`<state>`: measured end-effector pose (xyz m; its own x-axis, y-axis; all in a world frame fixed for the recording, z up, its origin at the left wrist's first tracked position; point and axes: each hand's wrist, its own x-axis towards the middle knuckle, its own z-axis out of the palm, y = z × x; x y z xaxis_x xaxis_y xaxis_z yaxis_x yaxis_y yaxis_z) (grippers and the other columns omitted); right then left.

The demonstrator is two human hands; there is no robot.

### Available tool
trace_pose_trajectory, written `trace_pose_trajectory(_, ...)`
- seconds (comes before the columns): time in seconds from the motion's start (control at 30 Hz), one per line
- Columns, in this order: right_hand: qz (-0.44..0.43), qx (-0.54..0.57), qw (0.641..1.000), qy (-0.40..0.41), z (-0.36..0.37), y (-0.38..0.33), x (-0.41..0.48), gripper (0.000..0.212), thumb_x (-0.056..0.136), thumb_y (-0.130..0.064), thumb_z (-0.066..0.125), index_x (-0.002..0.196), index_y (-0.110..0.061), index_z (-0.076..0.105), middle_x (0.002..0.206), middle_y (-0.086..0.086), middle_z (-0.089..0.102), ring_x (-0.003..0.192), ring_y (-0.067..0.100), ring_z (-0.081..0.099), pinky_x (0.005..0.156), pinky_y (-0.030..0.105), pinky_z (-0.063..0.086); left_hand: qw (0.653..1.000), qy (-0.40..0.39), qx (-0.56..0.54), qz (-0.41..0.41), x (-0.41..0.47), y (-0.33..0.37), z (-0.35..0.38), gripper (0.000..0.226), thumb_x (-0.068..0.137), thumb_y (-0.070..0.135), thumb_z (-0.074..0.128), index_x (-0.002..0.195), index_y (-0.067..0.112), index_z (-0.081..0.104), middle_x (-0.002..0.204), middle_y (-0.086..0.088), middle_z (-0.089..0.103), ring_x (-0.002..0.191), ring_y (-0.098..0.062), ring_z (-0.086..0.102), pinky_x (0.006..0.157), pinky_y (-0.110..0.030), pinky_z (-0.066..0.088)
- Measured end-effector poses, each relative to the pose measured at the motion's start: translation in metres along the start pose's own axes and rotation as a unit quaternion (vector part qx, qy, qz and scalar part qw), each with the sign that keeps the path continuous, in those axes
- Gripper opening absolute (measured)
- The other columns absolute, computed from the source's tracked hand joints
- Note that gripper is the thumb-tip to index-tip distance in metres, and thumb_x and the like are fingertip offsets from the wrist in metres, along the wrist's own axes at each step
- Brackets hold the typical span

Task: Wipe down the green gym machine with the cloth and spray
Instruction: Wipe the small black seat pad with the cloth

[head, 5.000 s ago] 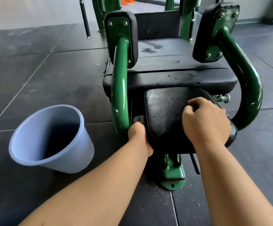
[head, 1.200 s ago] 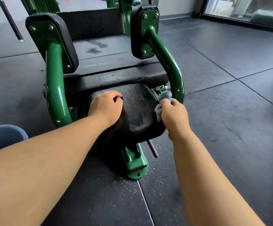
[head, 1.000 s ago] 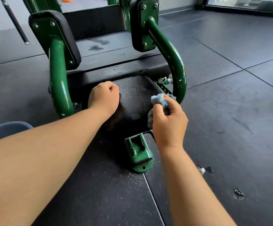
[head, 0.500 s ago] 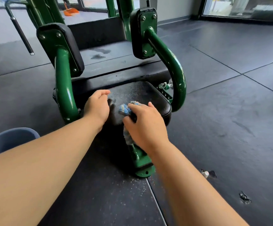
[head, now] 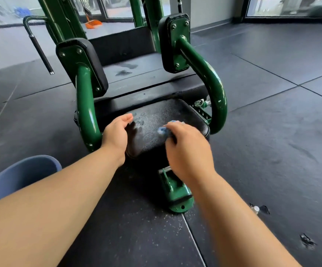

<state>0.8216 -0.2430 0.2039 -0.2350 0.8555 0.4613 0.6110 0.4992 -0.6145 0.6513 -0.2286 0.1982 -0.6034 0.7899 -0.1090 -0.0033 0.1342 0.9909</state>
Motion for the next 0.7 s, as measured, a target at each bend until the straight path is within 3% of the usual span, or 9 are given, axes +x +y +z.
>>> trace_pose_trajectory(0.1,-0.129,-0.033,0.975,-0.176,0.021,-0.039,0.004,0.033,0.089,-0.017,0.043,0.109,-0.018,0.069,0.109,0.004,0.068,0.105,0.026,0.059,0.088,0.033,0.044,0.994,-0.035,-0.082,-0.06,-0.002,0.013,-0.011,0.04,0.099,0.011,0.033,0.136,0.005,0.048,0.139,-0.011,0.052,0.132,-0.015,0.043,0.107,-0.023,0.03)
trace_pose_trajectory(0.2,-0.068,-0.061,0.96,-0.265,0.028,-0.026,0.048,0.037,0.093,-0.017,0.048,0.125,-0.029,0.063,0.118,0.006,0.066,0.111,0.029,0.058,0.084,0.031,0.045,0.986,-0.058,-0.111,-0.111,-0.009,0.016,-0.023,0.043,0.102,0.022,0.033,0.144,0.014,0.039,0.143,-0.007,0.048,0.138,-0.017,0.036,0.117,-0.037,0.022)
trace_pose_trajectory(0.27,-0.033,-0.082,0.961,-0.261,0.04,-0.022,0.073,0.037,0.091,-0.013,0.051,0.122,-0.027,0.066,0.117,0.008,0.067,0.11,0.029,0.059,0.086,0.032,0.048,0.985,-0.05,-0.114,-0.121,-0.011,0.018,-0.031,0.046,0.103,0.027,0.034,0.148,0.019,0.032,0.144,-0.007,0.047,0.137,-0.02,0.038,0.116,-0.042,0.025)
trace_pose_trajectory(0.4,-0.001,-0.102,0.979,-0.174,0.07,-0.031,0.091,0.032,0.087,-0.008,0.047,0.11,-0.014,0.068,0.112,0.01,0.065,0.11,0.032,0.056,0.081,0.034,0.045,0.987,-0.039,-0.1,-0.123,-0.012,0.02,-0.032,0.046,0.104,0.028,0.035,0.149,0.025,0.03,0.145,-0.008,0.044,0.134,-0.023,0.042,0.114,-0.044,0.031)
trace_pose_trajectory(0.53,-0.043,-0.141,0.952,-0.269,0.067,-0.038,0.09,0.019,0.09,-0.025,0.047,0.094,-0.021,0.065,0.107,0.006,0.068,0.106,0.03,0.06,0.073,0.029,0.039,0.991,-0.034,-0.054,-0.116,-0.01,0.013,-0.03,0.043,0.104,0.025,0.031,0.147,0.023,0.034,0.145,-0.003,0.046,0.131,-0.018,0.046,0.11,-0.036,0.034)
trace_pose_trajectory(0.63,-0.077,-0.14,0.929,-0.334,0.045,-0.041,0.081,0.032,0.091,-0.031,0.049,0.118,-0.026,0.065,0.122,0.003,0.064,0.119,0.027,0.054,0.087,0.03,0.039,0.994,-0.034,-0.002,-0.102,-0.005,0.015,-0.027,0.041,0.104,0.026,0.032,0.145,0.024,0.038,0.141,-0.001,0.047,0.129,-0.015,0.045,0.103,-0.031,0.038)
trace_pose_trajectory(0.7,-0.064,-0.092,0.933,-0.342,0.036,-0.039,0.068,0.035,0.089,-0.025,0.05,0.119,-0.034,0.066,0.122,0.001,0.064,0.117,0.025,0.055,0.093,0.031,0.041,0.996,-0.034,0.046,-0.07,-0.001,0.016,-0.026,0.041,0.103,0.026,0.033,0.143,0.025,0.041,0.138,0.004,0.047,0.127,-0.011,0.042,0.107,-0.03,0.033)
